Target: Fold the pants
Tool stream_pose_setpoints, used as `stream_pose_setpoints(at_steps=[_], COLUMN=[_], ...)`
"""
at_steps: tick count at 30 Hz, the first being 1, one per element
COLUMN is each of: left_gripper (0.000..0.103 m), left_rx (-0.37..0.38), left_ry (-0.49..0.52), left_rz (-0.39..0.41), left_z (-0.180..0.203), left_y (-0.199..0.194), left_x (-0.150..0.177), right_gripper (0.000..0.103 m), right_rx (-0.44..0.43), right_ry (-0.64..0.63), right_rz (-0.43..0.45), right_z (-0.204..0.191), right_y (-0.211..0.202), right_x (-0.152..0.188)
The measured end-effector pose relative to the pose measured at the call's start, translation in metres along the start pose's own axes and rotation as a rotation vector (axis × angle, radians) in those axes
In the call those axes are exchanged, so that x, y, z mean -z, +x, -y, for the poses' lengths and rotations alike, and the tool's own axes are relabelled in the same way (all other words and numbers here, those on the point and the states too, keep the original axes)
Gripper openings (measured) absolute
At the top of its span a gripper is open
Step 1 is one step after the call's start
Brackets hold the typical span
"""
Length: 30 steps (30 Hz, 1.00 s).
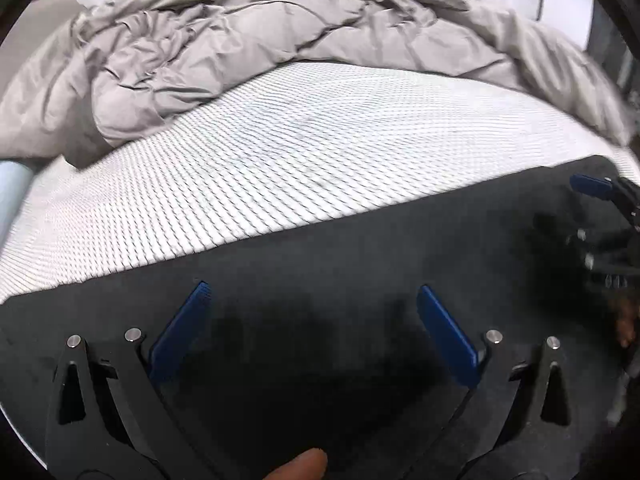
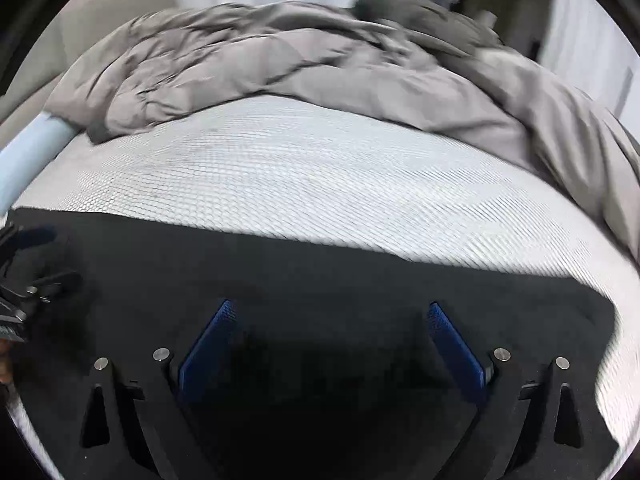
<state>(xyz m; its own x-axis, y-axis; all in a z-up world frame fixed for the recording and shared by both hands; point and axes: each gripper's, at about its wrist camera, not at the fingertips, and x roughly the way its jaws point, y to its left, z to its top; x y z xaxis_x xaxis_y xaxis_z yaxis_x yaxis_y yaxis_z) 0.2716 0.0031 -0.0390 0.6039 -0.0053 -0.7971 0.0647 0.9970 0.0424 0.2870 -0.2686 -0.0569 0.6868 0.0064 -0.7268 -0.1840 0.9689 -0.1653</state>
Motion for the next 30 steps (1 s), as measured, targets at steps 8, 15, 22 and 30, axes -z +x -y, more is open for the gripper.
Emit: stream_pose_setpoints(at_steps=[8,15,22,30], left_gripper=[0.103,0.102,0.102,0.103], left_rx=[-0.028,-0.018,0.209,0.172], left_ry=[-0.144,-0.149,0.041,0.13], left_rz=[-0.114,-0.058,-0.017,-0.119], left_z=[-0.041,-0.048,0.024,0.039], left_y=[0.04,0.008,-0.041,-0.008], left_x=[0.007,0.017,0.048,0.066], right_gripper=[0.098,0.1,0.101,0.1], right_rx=[0.309,0.357,0.058,0.043], right_ry=[0.076,0.445,0.176,-0.173], right_rz=[-0.139,-0.067,0.012,-0.088], right_z=[0.078,0.183,0.075,-0.004], right_y=[0.027,-0.024,-0.069,-0.031], right_x=[0.004,0.035,0.037,0.047])
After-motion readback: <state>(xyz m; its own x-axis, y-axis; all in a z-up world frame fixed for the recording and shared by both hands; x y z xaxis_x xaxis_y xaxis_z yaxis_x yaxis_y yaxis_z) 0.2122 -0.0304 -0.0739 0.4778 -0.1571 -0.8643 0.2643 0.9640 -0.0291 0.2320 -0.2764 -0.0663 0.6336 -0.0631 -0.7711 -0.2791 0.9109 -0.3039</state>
